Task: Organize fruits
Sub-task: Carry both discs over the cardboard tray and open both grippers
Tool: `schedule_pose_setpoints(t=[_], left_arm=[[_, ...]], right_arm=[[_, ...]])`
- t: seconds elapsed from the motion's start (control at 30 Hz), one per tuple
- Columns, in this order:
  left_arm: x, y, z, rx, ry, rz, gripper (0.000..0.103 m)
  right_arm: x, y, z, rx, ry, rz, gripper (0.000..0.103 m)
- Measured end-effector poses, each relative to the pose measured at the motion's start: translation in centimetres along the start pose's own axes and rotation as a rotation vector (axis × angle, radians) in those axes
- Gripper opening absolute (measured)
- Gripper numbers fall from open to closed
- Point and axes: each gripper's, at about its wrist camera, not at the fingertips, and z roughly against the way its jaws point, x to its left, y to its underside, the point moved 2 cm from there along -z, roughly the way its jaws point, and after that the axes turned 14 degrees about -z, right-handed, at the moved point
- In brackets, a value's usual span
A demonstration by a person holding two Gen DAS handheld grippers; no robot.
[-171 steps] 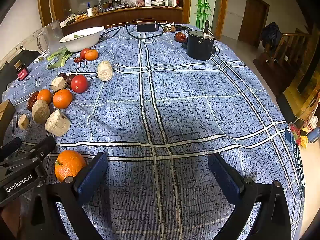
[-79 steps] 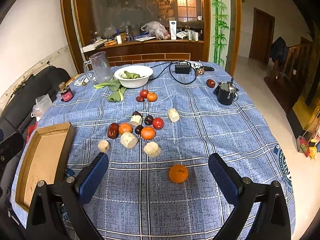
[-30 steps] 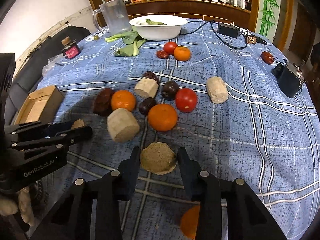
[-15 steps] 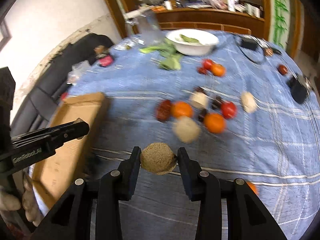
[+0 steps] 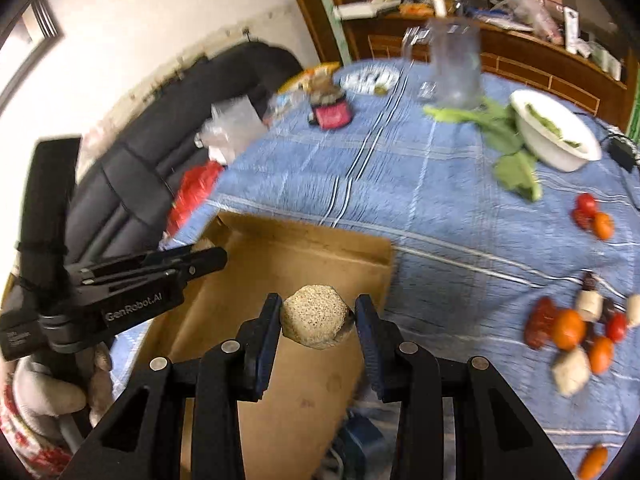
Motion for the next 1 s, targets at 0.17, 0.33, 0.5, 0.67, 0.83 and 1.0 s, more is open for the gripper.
schedule_pose_setpoints(t=[0.17, 0.33, 0.5, 0.67, 0.83, 1.0], left_arm=[[0.7, 0.0, -2.9, 0.045, 0.014, 0.003, 0.029], [1.1, -0.2, -4.0, 0.053, 0.006, -0.014, 0.029], [1.0, -0.3, -4.0, 0.057, -0.007, -0.031, 0.031], [1.4, -0.1, -2.7, 0.047, -0.015, -0.012, 0.041], [1.1, 0.2, 0.4, 0.005, -0.060, 0.002, 0.058], [-1.6, 1.2, 3.6, -0.016, -0.109, -0.019, 0.070]], right_arm=[[0.2, -0.2, -4.0, 0.039, 0.058, 0.010, 0.041], [0.2, -0.4, -5.7, 0.049, 0.092, 0.015, 0.041], [0.5, -0.2, -6.4, 0.050, 0.114, 0.026, 0.042], [1.0, -0.3, -6.3, 0.046, 0.117, 0.050, 0.059], [1.0, -0.4, -3.9, 0.012, 0.096, 0.030, 0.060], [-0.8, 0.6, 1.6, -0.070, 0.084, -0.030, 0.063]])
